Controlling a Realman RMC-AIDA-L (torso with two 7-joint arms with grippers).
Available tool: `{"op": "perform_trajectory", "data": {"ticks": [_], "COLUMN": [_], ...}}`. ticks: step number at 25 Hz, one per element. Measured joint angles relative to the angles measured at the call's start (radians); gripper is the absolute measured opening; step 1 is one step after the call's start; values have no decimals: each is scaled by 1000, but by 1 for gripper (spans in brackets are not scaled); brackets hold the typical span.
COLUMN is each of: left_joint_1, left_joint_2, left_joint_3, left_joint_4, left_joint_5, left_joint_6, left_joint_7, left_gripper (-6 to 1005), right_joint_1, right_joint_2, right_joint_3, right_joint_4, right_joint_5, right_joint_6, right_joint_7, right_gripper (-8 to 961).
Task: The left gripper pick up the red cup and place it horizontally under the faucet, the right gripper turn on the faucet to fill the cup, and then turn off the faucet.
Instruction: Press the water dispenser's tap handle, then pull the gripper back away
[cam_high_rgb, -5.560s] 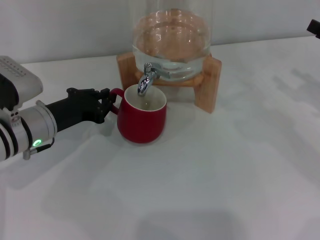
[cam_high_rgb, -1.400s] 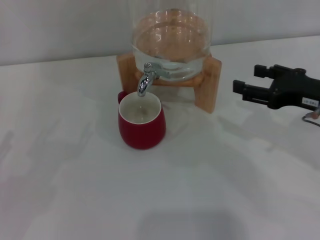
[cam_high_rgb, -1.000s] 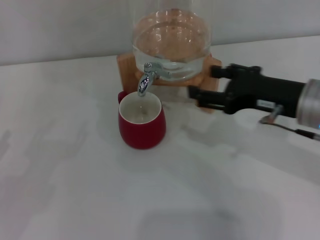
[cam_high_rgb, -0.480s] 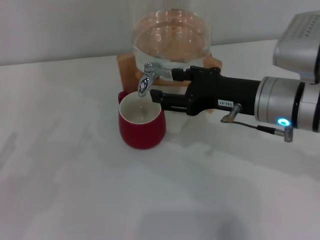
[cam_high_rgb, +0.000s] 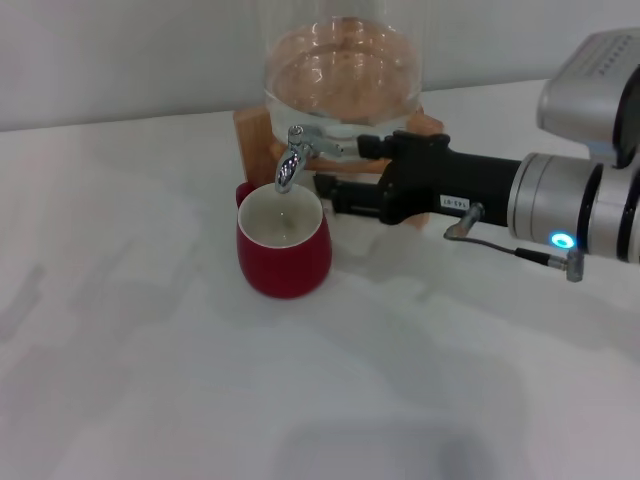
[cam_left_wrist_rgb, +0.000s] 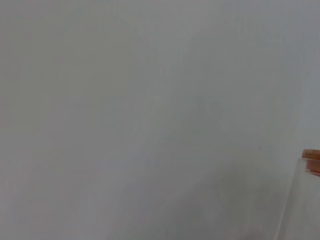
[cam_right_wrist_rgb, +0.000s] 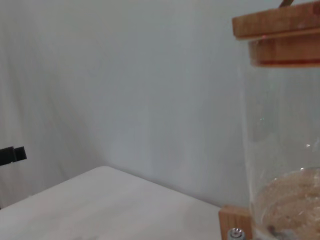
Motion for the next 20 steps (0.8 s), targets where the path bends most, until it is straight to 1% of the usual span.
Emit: {"op": "perform_trajectory", "data": {"ticks": [8, 20], "left_joint_1": [2, 14], "left_joint_2": [-1, -3], "left_joint_3": [0, 0], "left_joint_4": [2, 2], "left_joint_5": [0, 0], "left_joint_6": [0, 0], "left_joint_7": [-4, -5], "left_gripper": [700, 701], "right_joint_1": [28, 53], "right_joint_2": [0, -1], "right_joint_3": [-58, -90], "right_joint_4": [3, -7], "right_joint_5": [0, 0], "right_joint_6": [-21, -6], "right_joint_7": [4, -1], "right_gripper": [780, 780]}}
